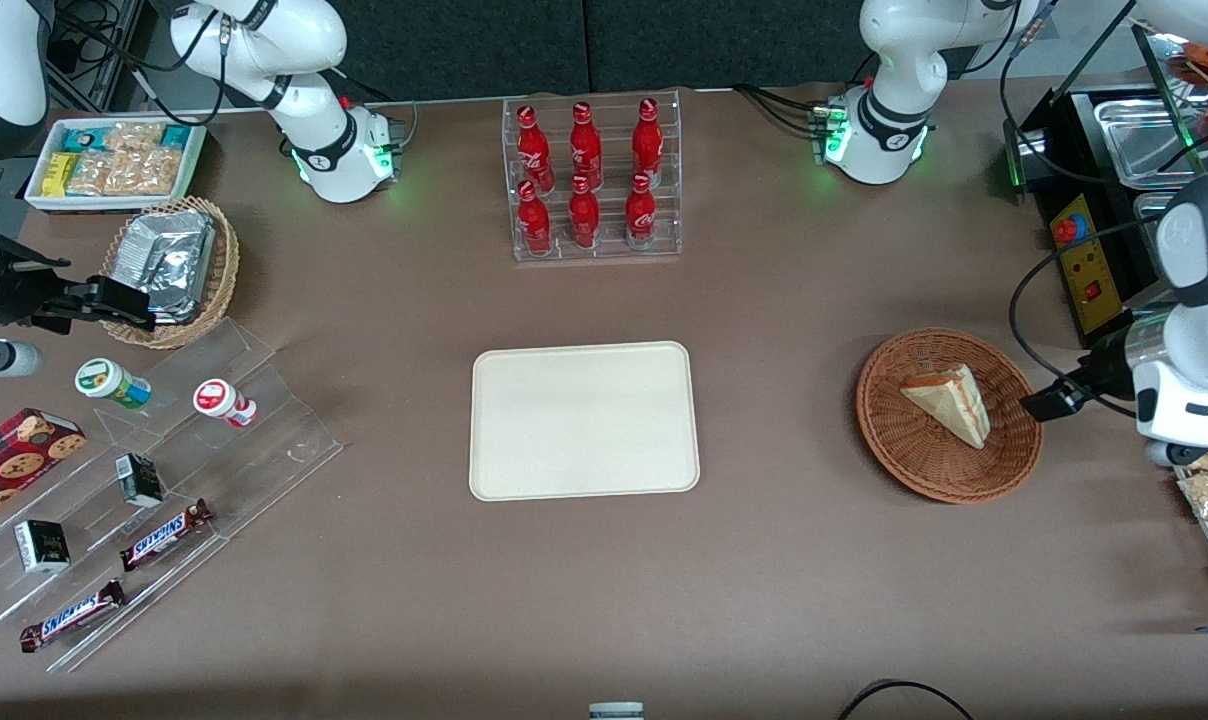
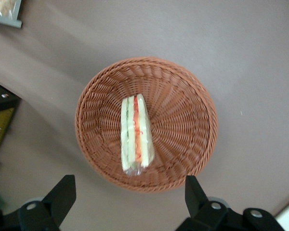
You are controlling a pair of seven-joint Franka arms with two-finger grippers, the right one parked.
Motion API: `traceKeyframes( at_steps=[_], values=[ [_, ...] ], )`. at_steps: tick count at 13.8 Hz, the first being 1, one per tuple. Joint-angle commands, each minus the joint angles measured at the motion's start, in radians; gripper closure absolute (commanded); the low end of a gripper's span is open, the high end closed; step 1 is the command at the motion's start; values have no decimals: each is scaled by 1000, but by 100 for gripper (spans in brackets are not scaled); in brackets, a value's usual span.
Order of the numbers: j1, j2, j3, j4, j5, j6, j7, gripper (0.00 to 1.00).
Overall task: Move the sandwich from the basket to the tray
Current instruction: 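Move the left gripper down over the wrapped sandwich in the wicker basket, then lower the open left gripper around the sandwich and close on it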
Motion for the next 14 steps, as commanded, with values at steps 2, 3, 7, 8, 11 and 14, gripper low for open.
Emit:
traceKeyframes(
  at_steps=[2,3,7,8,11,14],
  values=[
    [6,3,-14,-125,7,204,-222,0],
    [6,13,-14,-142,10,235,-240,0],
    [6,21,-14,-276,17,440,-268,0],
    [6,23,-14,-303,19,471,-268,0],
    [4,20,-14,-393,19,559,-270,0],
    [4,10,-14,-438,17,586,-274,0]
  ],
)
